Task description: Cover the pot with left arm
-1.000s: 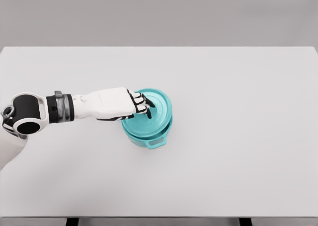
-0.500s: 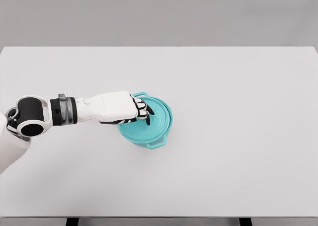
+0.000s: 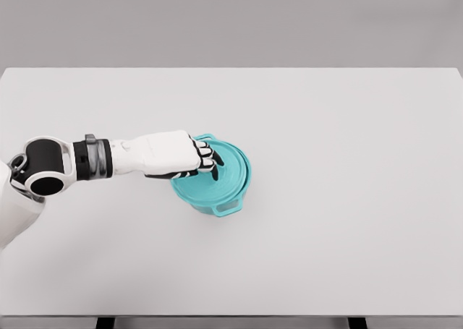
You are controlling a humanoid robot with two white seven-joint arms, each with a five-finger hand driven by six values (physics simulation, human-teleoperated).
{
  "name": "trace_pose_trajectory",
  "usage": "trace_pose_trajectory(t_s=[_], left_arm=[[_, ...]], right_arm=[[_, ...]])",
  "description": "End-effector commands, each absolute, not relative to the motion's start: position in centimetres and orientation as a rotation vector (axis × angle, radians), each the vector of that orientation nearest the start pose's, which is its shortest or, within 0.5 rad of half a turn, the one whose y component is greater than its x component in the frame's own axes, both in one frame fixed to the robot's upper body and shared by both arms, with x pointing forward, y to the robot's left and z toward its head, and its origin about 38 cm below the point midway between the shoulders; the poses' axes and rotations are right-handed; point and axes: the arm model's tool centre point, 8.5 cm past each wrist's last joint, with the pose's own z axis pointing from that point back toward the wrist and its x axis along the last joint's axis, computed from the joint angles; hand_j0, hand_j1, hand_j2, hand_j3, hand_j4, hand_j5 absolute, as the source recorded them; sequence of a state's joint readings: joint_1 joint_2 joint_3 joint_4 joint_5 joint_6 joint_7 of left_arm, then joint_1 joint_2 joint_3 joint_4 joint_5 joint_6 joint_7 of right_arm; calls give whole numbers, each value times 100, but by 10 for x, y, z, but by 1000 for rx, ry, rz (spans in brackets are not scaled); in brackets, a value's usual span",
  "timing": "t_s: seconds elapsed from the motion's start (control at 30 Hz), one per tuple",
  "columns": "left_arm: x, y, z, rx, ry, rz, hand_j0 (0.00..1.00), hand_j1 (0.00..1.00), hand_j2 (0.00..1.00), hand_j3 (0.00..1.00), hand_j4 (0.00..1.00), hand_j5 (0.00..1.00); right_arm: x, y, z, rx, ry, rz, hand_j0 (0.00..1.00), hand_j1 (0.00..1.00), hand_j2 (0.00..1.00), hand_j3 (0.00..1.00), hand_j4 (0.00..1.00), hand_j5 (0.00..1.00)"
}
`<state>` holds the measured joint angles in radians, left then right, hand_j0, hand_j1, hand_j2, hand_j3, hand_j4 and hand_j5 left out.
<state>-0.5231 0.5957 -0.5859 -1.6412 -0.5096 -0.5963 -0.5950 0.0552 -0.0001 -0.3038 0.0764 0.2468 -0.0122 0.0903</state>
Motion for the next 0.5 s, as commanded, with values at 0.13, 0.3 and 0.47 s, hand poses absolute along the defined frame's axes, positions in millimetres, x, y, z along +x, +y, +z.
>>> trace_pose_trajectory(t_s=[0.13, 0.3, 0.47], left_arm=[[397, 188, 183, -327, 1955, 2893, 48, 48, 48, 48, 48, 48], [398, 185, 182, -321, 1963, 2888, 49, 49, 49, 49, 49, 49], [398, 181, 183, -314, 1974, 2876, 50, 50, 50, 50, 50, 50]], right_arm=[[-59, -256, -258, 22, 111, -68, 100, 100, 100, 100, 100, 100], [-59, -256, -258, 22, 111, -68, 100, 100, 100, 100, 100, 100], [-59, -256, -258, 22, 111, -68, 100, 100, 100, 100, 100, 100]])
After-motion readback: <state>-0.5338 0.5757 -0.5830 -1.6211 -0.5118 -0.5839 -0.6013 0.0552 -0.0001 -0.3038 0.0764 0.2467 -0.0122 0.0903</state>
